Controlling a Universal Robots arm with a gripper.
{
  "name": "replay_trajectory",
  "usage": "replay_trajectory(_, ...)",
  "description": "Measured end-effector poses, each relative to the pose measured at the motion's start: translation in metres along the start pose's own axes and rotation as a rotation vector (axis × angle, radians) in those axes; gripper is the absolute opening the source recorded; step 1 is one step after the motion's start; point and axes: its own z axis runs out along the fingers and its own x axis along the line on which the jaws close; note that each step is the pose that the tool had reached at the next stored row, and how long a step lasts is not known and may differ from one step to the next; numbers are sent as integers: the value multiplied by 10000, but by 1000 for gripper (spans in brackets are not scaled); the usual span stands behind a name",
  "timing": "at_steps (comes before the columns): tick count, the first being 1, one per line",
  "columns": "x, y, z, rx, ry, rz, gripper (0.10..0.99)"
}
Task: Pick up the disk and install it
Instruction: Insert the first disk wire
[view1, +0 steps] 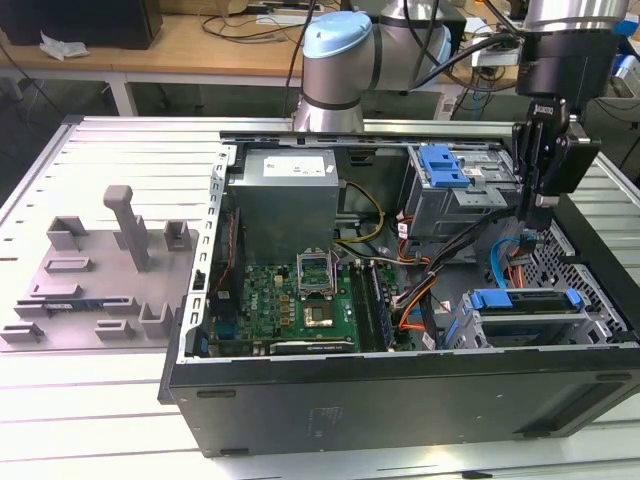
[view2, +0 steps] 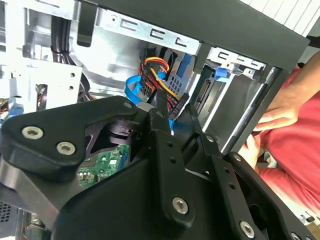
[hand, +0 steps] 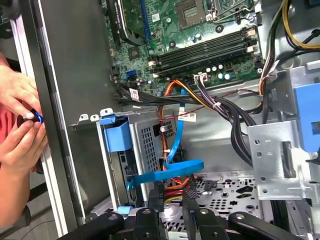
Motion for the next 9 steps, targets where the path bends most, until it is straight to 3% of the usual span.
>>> replay_trajectory(5,103,6,47,4,18,-2,322)
replay_trajectory(9,98,7,58,5,22,-1,322)
